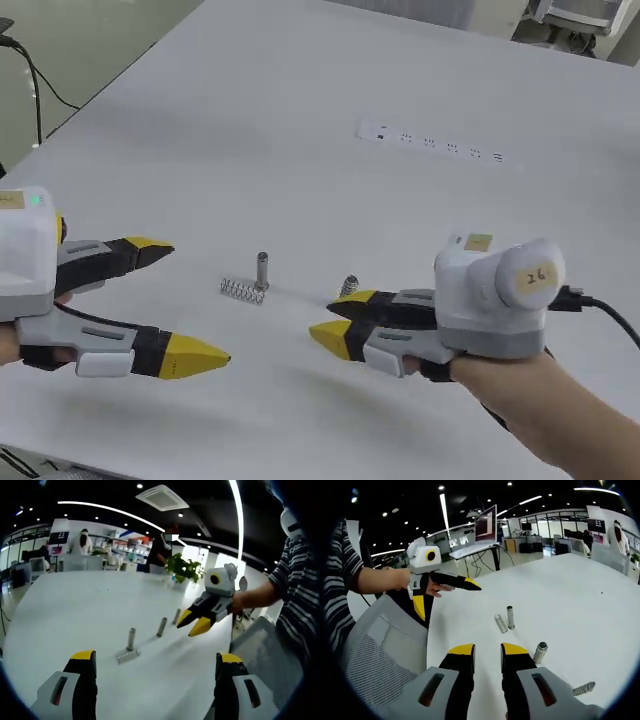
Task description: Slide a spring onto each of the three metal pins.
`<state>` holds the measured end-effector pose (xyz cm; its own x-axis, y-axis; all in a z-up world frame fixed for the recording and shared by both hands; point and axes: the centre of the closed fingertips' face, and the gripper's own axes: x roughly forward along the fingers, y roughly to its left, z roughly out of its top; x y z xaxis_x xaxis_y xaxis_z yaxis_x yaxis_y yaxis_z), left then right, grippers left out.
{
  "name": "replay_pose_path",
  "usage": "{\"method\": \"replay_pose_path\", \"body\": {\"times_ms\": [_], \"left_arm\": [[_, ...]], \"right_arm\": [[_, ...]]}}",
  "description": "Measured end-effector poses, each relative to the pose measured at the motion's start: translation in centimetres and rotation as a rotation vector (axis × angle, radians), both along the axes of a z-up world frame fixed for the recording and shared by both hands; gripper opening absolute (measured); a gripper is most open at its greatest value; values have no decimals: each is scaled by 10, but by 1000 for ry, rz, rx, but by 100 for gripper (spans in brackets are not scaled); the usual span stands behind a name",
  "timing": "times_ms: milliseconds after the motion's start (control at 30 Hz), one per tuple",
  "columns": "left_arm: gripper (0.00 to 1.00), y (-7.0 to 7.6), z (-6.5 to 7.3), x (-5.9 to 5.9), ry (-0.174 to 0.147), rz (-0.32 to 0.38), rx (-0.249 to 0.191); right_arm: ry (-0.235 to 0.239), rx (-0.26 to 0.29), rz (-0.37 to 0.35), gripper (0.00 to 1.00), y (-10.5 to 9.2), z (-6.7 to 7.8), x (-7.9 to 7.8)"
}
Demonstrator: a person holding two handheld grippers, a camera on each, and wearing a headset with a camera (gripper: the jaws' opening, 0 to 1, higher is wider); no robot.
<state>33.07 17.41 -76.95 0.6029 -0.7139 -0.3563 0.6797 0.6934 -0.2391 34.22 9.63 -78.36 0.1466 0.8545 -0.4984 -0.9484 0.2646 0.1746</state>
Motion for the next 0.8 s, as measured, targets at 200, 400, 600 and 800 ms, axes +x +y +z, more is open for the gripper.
{"method": "replay_pose_path", "body": {"times_ms": [200, 400, 600, 800], "left_arm": [[96, 4, 1, -2, -2, 6, 1], [96, 6, 2, -2, -4, 9, 3], [95, 8, 1, -4, 0, 10, 6], [95, 13, 0, -6, 2, 17, 6]], "right_arm": [[-48, -12, 42, 17, 27, 3, 2], [-75, -45, 42, 17, 43, -9, 10], [-78, -78, 23, 16, 52, -22, 23], [-58, -104, -6, 16, 57, -36, 33]]}}
